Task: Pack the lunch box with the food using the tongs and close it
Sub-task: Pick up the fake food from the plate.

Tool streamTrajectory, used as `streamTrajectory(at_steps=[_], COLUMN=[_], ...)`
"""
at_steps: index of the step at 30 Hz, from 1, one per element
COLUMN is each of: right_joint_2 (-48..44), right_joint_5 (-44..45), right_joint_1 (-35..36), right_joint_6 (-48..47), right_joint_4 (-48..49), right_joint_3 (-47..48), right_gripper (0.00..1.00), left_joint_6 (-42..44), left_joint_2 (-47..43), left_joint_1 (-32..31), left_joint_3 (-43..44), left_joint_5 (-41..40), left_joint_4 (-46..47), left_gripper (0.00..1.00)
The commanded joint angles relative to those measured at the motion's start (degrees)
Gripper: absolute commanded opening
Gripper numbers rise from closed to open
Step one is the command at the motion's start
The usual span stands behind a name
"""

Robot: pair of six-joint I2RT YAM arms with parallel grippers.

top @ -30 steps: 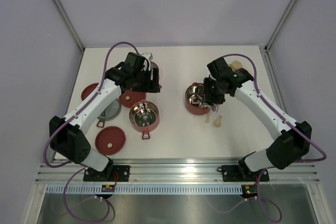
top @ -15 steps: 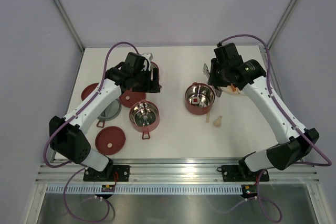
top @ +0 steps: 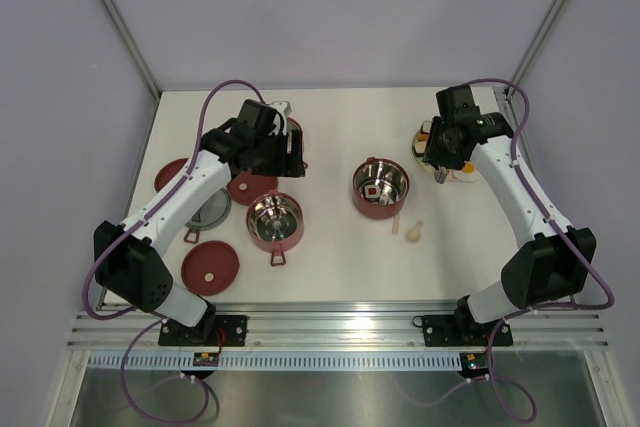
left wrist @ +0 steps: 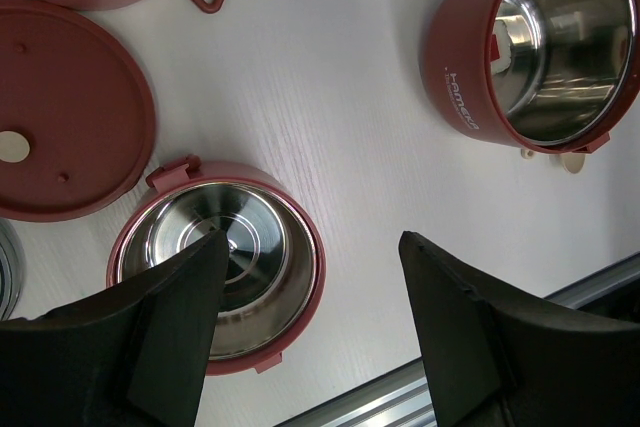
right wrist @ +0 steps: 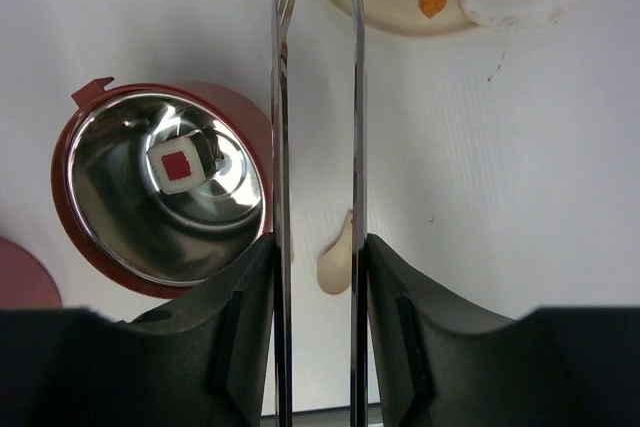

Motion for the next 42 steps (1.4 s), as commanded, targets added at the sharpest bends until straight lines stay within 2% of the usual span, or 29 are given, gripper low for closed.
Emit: streamTrajectory(at_steps=[1,7,14,27,42], right_joint_2=[1.2,4.1,7.4,11.1,14.3], right_joint_5=[-1.4,-1.7,-3.4,-1.3,-1.6], right_joint_1=[-0.3,-1.8,-3.0,-3.6,-3.9], right_joint_6=[-2.9,-5.3,-6.7,-8.3,-9.5], right_joint_4=[4.4,6.7,9.2,10.6,11.0], right_joint_3=[-0.3,-0.5,0.0,0.2,1.4], right_gripper=[0.47,0.50,0.53,0.58,0.59], left_joint_6=[0.0,-0.6,-1.0,-1.2,-1.2], left_joint_2=[-0.3,0.7,1.5,2.4,1.7], left_joint_1=[-0.1,-0.4,-0.5,-0.6,-0.6], left_joint_3=[-0.5,-0.5,-1.1,-2.1,-3.0], left_joint_5=[0.7,3.2,2.7,2.1,1.6], left_joint_4=[1.9,2.5,3.1,3.7,3.9], left_gripper=[0.73,0.73,0.73,0.73,0.73])
